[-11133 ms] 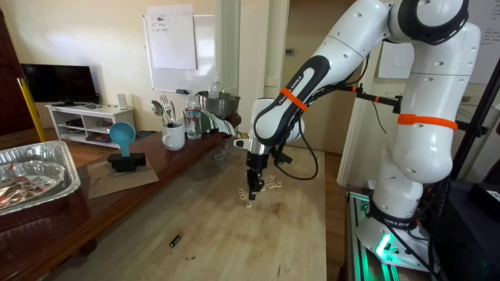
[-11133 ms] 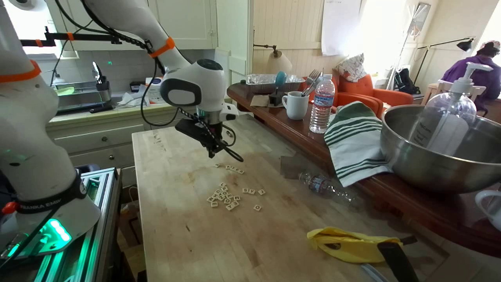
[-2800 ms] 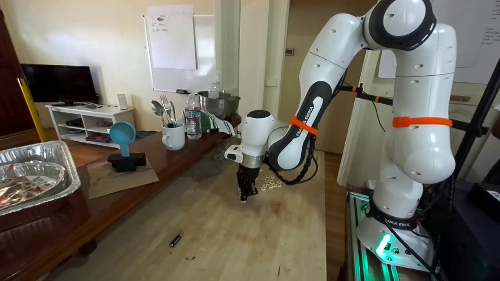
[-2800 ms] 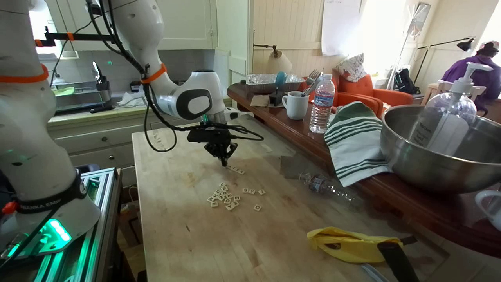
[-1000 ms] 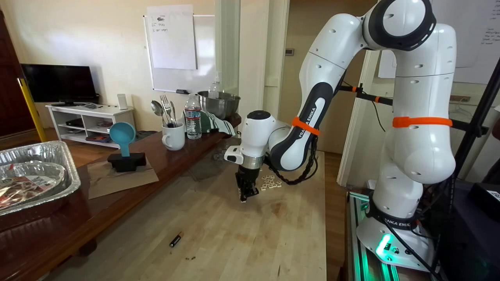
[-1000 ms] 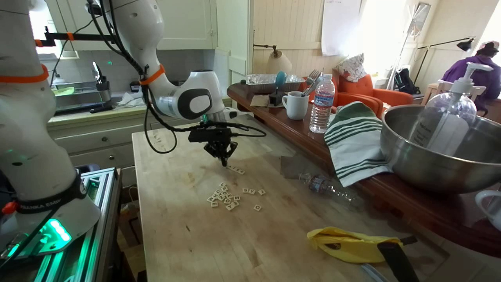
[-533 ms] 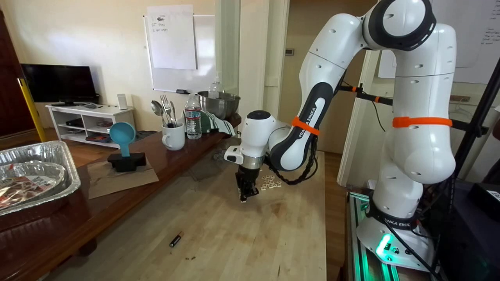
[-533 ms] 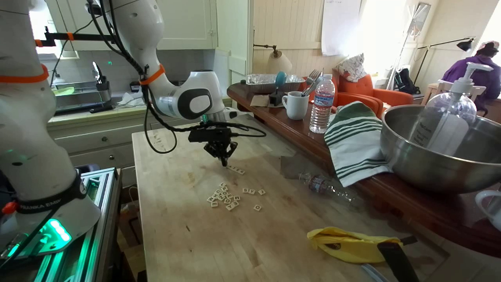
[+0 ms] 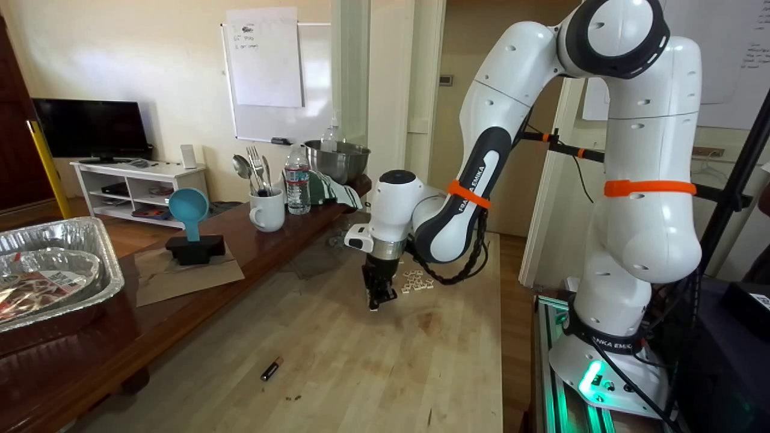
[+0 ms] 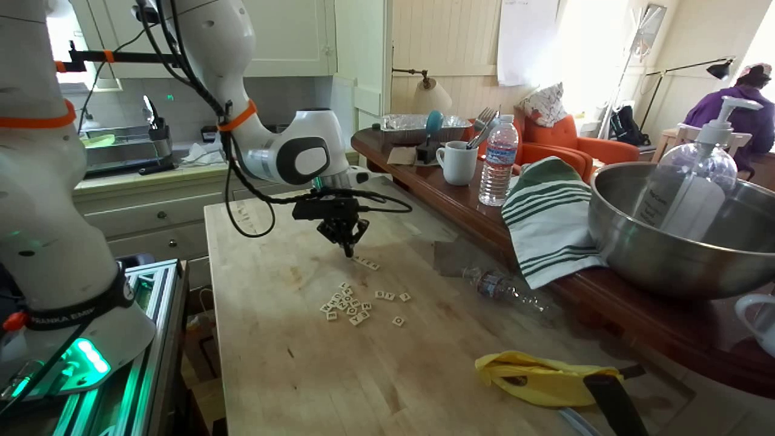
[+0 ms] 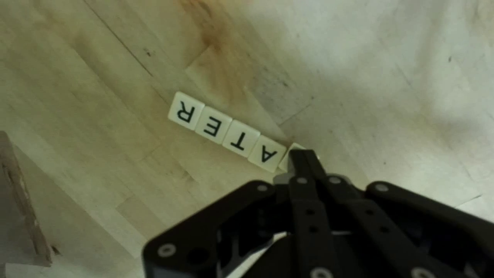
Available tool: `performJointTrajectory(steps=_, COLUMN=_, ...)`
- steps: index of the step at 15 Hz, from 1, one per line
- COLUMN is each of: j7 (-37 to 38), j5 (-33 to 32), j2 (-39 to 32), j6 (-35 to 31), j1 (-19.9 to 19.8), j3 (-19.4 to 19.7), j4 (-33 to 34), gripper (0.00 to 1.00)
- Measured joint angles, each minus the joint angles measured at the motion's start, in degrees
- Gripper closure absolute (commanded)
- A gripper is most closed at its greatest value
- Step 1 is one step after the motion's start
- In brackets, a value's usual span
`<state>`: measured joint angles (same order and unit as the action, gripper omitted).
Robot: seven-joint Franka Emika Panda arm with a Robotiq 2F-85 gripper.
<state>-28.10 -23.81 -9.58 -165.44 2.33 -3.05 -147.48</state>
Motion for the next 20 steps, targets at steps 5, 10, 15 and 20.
performJointTrajectory(steps=5, j7=0.19, j5=0.0, j2=-0.84, j6=-0.16, j1=-0.03, j3=0.27, j4=1.12, gripper=1.0)
performJointTrajectory(steps=10, j7=0.16, j5=0.07, j2=-1.02, j6=-0.16, j1=-0.04, j3=0.27, j4=1.41, gripper=1.0)
performJointTrajectory(steps=15, j7=-0.06, j5=0.48, j2=-1.01, j6=-0.16, j1=-0.31, j3=0.01, j4=1.4, gripper=1.0)
performJointTrajectory(steps=20, j7=-0.25, j5=1.17, j2=-1.0, j6=-0.16, j1=-0.56, j3=-0.44, j4=1.39, gripper=1.0)
